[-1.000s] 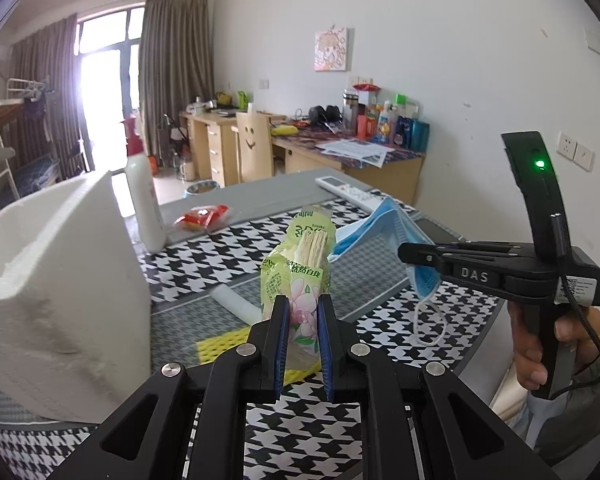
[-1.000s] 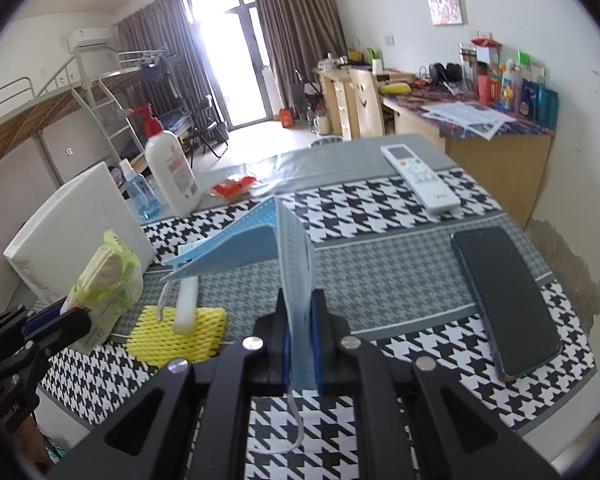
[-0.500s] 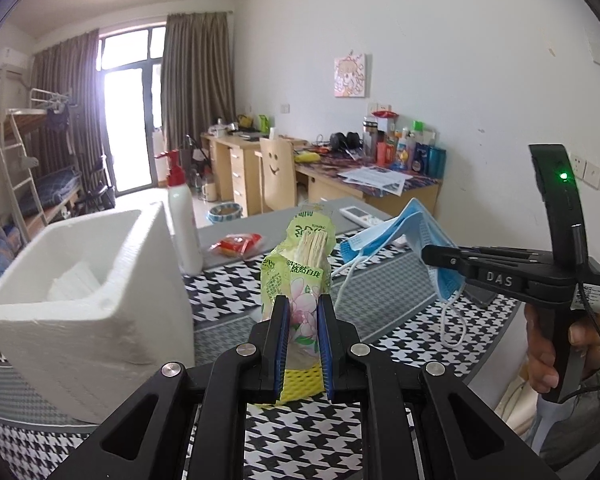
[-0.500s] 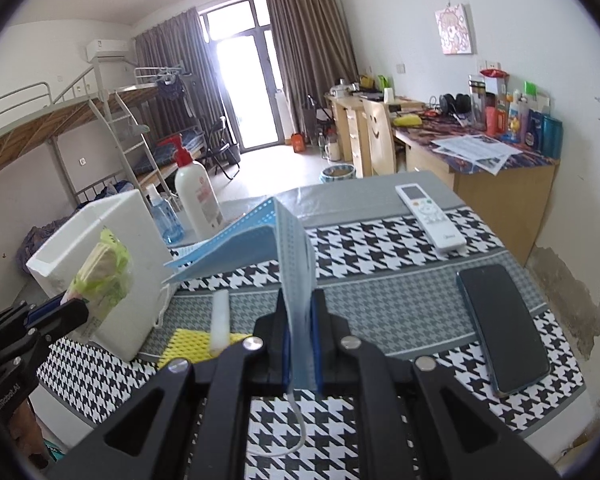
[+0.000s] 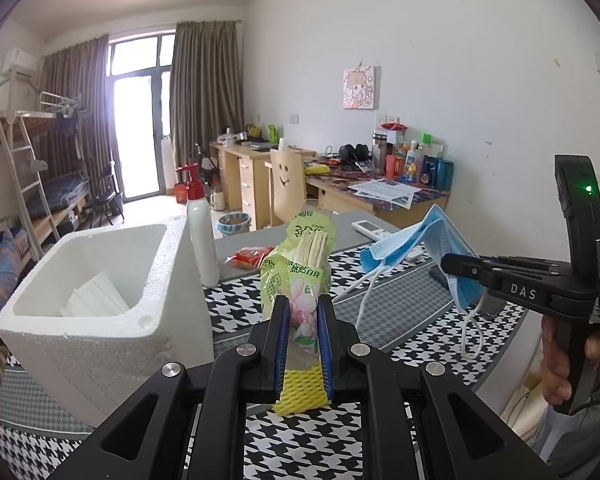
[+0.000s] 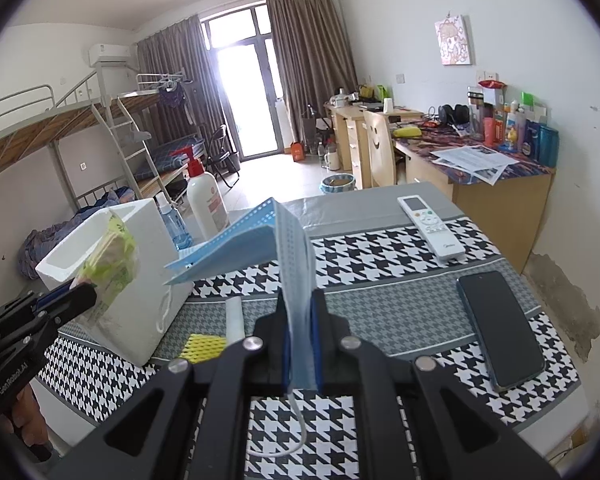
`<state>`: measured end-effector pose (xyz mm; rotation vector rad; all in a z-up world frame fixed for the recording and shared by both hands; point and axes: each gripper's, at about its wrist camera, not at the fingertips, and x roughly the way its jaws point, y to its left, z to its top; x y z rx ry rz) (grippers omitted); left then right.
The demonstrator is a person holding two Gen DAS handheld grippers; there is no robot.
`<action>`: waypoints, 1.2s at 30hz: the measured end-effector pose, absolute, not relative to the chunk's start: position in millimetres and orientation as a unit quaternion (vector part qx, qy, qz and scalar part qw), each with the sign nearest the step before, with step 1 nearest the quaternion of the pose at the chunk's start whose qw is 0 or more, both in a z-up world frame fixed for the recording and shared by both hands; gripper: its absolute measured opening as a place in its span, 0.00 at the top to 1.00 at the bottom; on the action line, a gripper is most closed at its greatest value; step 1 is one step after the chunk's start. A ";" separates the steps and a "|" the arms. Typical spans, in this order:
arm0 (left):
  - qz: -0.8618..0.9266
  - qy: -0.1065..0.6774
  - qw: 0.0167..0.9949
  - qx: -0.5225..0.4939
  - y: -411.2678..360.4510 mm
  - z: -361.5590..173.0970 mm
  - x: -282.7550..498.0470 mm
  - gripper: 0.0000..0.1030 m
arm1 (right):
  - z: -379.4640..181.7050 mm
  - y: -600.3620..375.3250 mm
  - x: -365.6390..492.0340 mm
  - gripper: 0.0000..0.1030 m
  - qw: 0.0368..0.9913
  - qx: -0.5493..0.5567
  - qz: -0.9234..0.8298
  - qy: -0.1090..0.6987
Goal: Organize soft objects
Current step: 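Carry both items over white foam box and open left tool to drop tissue pack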
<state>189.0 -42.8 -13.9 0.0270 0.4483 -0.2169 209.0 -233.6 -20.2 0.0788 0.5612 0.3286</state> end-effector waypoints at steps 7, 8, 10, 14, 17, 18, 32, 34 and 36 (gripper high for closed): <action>-0.112 0.207 0.972 0.011 -30.5 -8.8 184.5 0.85 | -10.8 -218.9 192.2 0.89 0.954 0.036 0.143 0.262; -0.115 0.205 0.972 0.010 -28.4 -7.9 182.7 0.85 | -9.7 -217.3 190.1 0.89 0.955 0.037 0.137 0.259; -0.120 0.199 0.973 0.009 -23.9 -6.1 180.3 0.85 | -6.6 -213.2 185.3 0.89 0.957 0.038 0.134 0.256; -0.122 0.195 0.973 0.013 -19.5 -1.1 179.9 0.85 | -2.9 -205.6 180.8 0.89 0.958 0.043 0.138 0.249; -0.121 0.186 0.975 0.018 -18.0 2.3 177.6 0.85 | -2.9 -201.4 182.8 0.89 0.957 0.046 0.147 0.247; -0.120 0.186 0.975 0.017 -17.8 3.1 177.8 0.85 | -2.5 -200.5 183.4 0.89 0.956 0.046 0.149 0.246; -0.085 0.163 0.983 0.011 -7.8 23.6 188.6 0.85 | 17.4 -187.4 190.2 0.89 0.959 0.034 0.173 0.221; -0.077 0.159 0.984 0.008 -3.7 28.9 189.5 0.85 | 21.2 -185.6 190.3 0.89 0.960 0.032 0.174 0.216; -0.069 0.154 0.986 0.007 -0.9 33.7 189.6 0.85 | 24.1 -184.1 189.9 0.89 0.960 0.033 0.178 0.212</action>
